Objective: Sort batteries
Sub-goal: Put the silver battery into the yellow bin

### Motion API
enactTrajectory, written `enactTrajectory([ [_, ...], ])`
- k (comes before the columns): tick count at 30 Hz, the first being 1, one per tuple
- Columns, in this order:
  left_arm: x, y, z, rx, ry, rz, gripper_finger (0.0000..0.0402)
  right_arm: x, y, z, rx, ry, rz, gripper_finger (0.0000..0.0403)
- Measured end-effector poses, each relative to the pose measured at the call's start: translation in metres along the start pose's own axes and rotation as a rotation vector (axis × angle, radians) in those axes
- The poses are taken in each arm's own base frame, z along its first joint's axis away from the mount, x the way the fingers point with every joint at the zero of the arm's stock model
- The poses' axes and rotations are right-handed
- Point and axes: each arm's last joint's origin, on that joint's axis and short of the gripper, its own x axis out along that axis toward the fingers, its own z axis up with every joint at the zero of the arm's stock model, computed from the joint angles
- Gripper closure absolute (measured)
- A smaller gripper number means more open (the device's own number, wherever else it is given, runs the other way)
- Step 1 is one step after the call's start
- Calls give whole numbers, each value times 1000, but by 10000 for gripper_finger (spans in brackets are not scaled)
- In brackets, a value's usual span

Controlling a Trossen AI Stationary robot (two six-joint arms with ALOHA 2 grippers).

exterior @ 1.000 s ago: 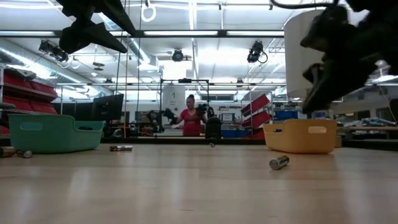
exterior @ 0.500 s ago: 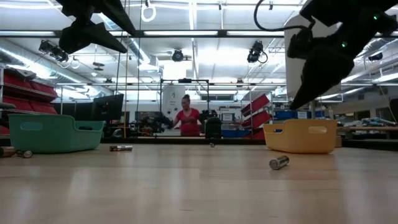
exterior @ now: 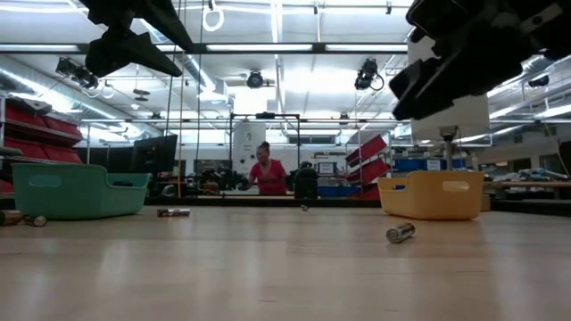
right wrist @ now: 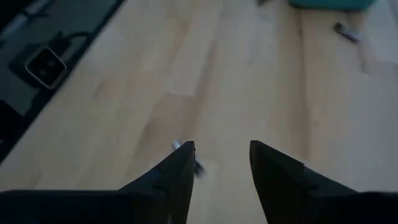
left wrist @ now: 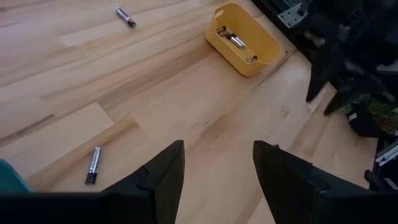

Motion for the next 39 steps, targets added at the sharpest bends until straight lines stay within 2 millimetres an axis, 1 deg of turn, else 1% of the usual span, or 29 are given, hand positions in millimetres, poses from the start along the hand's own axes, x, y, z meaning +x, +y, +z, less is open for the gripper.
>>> enactTrajectory([
  [3,0,0,0,0,-2,1,199,21,7,-3,-17,-31,54,240],
  [7,0,0,0,-8,-4,-1,199,44,11,-9,-25,-58,92,241],
  [15,0,-1,0,-25,0,-12,199,74,11,-30,-49,-12,138,248],
  [21,0,-1,0,-42,10,-16,199,92,10,-45,-67,7,160,248],
  [31,0,-2,-1,-74,53,-35,199,109,8,-58,-131,45,109,253],
  [33,0,-2,-1,-82,60,-37,199,110,8,-60,-131,51,108,263],
  [35,0,-2,-1,-85,65,-40,199,110,8,-61,-131,58,108,289],
  [39,0,-2,-1,-86,66,-40,199,110,6,-62,-124,62,139,372],
])
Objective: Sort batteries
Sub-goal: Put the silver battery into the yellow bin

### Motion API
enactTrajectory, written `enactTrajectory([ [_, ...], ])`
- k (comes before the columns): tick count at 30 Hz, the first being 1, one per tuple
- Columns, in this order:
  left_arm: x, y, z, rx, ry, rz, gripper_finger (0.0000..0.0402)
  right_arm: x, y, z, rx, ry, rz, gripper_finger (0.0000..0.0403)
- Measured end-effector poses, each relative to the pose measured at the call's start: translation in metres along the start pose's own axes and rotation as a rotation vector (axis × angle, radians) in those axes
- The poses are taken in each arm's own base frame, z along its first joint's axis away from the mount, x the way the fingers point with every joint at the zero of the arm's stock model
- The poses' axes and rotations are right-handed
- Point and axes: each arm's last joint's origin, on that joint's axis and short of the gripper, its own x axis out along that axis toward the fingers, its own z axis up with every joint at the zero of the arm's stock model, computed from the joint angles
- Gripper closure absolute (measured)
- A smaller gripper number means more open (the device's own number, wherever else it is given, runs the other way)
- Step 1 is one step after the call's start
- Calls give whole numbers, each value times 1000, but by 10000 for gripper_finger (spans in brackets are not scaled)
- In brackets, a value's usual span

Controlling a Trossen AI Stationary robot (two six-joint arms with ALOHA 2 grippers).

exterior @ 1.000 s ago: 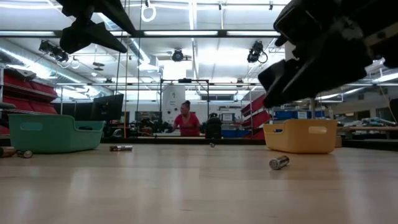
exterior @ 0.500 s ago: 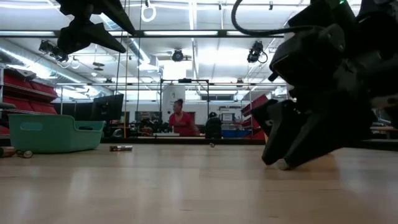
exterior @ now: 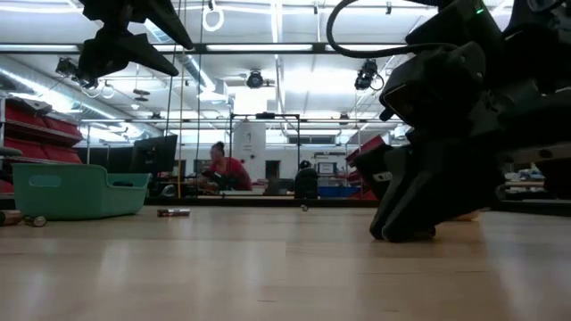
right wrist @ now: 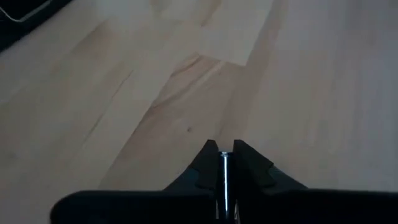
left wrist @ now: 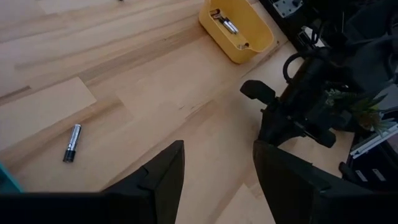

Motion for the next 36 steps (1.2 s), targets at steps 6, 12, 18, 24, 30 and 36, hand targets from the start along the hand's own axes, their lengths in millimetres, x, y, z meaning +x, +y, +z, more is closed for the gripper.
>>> enactTrajectory([
  [6,0,0,0,28,-3,5,199,-8,-3,8,137,-19,16,375],
  [12,0,4,0,49,-33,46,199,-46,-11,32,160,18,-105,375],
  [18,0,5,1,79,-77,70,199,-101,-30,47,155,70,-239,375],
  [24,0,5,2,86,-86,75,199,-159,-51,43,255,122,-537,372],
  [30,0,4,2,80,-93,69,199,-188,-65,34,328,173,-729,293],
  [36,0,2,2,51,-97,47,199,-189,-70,38,431,85,-712,227],
])
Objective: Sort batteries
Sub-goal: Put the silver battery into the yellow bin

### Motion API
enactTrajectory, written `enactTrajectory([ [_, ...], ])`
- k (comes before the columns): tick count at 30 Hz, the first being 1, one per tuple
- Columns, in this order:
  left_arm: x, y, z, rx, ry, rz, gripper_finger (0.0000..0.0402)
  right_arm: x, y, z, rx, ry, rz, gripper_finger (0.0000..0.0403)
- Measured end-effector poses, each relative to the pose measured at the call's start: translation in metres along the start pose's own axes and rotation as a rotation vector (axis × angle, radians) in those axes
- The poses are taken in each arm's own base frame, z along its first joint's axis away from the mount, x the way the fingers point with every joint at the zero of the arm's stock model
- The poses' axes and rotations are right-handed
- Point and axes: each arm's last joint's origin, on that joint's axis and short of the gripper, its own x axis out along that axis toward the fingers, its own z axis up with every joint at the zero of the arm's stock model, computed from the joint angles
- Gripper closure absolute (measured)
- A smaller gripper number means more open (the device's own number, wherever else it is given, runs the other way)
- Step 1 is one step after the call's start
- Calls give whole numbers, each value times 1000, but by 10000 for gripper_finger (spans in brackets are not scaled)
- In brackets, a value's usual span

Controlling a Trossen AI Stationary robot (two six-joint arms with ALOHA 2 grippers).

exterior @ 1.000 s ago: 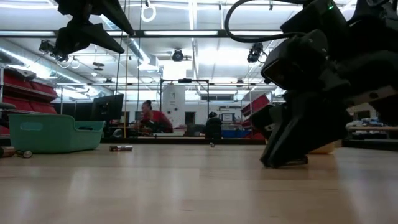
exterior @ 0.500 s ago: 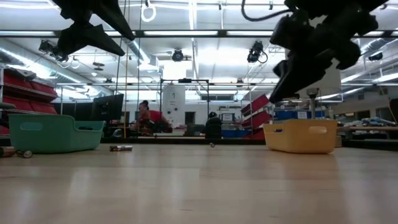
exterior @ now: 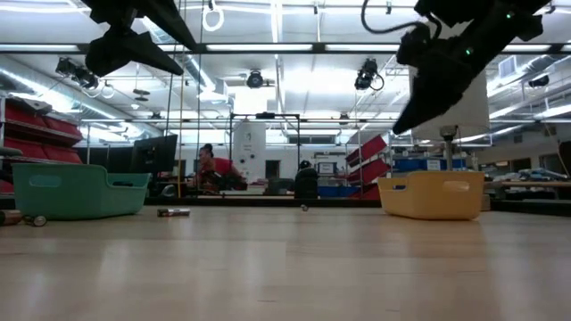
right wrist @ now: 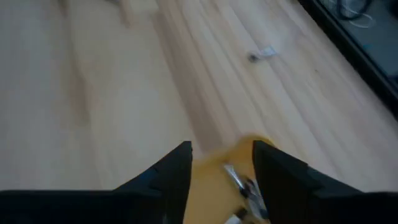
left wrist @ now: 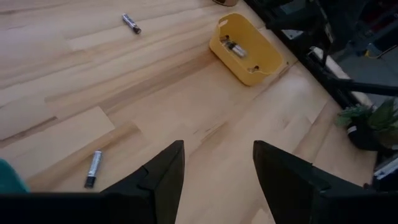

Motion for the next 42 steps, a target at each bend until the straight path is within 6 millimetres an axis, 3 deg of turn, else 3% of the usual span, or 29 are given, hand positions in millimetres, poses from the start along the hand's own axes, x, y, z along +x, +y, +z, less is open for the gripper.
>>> enactTrajectory([
  [5,0,-2,1,-18,-4,-17,199,-2,9,13,90,-131,81,216],
  [13,8,-2,-2,-22,15,12,200,3,17,24,245,-203,214,246],
  [17,34,1,-10,22,123,78,200,5,19,28,255,-244,231,256],
  [22,70,20,-17,63,318,236,200,3,21,34,262,-296,300,266],
  [30,109,34,11,192,554,320,200,2,22,36,287,-298,342,280],
  [36,138,49,24,298,728,441,200,1,25,36,303,-299,372,286],
  [42,160,54,31,377,813,445,200,-2,32,35,288,-293,399,287],
])
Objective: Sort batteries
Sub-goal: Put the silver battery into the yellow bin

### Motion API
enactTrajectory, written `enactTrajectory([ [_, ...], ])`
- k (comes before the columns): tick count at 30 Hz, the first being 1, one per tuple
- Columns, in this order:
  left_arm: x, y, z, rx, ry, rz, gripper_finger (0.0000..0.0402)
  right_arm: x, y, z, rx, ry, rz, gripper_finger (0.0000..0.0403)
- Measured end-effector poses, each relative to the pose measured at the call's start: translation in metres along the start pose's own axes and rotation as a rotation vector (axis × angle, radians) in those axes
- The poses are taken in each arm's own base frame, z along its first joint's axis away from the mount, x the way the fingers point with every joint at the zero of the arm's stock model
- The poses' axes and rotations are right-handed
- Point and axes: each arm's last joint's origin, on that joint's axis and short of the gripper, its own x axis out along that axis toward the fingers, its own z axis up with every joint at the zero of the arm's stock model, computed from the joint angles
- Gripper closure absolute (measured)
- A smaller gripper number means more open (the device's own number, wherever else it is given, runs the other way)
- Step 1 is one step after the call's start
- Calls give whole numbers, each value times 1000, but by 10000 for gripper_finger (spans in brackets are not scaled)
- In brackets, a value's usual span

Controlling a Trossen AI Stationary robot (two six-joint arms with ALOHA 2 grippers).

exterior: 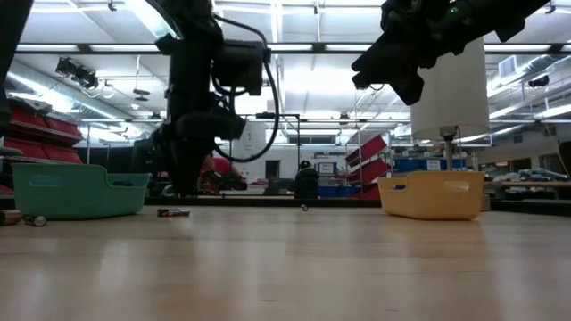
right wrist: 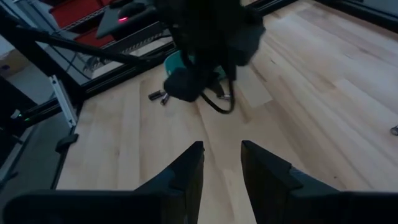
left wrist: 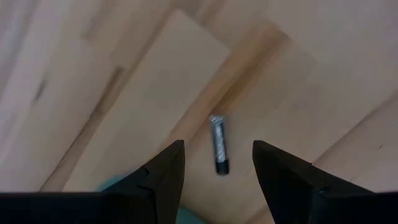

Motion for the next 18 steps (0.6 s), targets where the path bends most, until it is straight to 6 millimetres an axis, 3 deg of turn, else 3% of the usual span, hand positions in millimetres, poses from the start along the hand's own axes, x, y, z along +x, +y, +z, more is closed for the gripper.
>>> enactTrajectory([
  [10,34,-2,6,101,155,-9,218,-2,13,5,-19,-11,26,287],
  [14,41,-6,7,140,176,-27,268,-5,18,16,-56,-37,21,287],
  [18,44,-9,9,167,156,-39,352,-6,19,25,-72,-55,18,287],
])
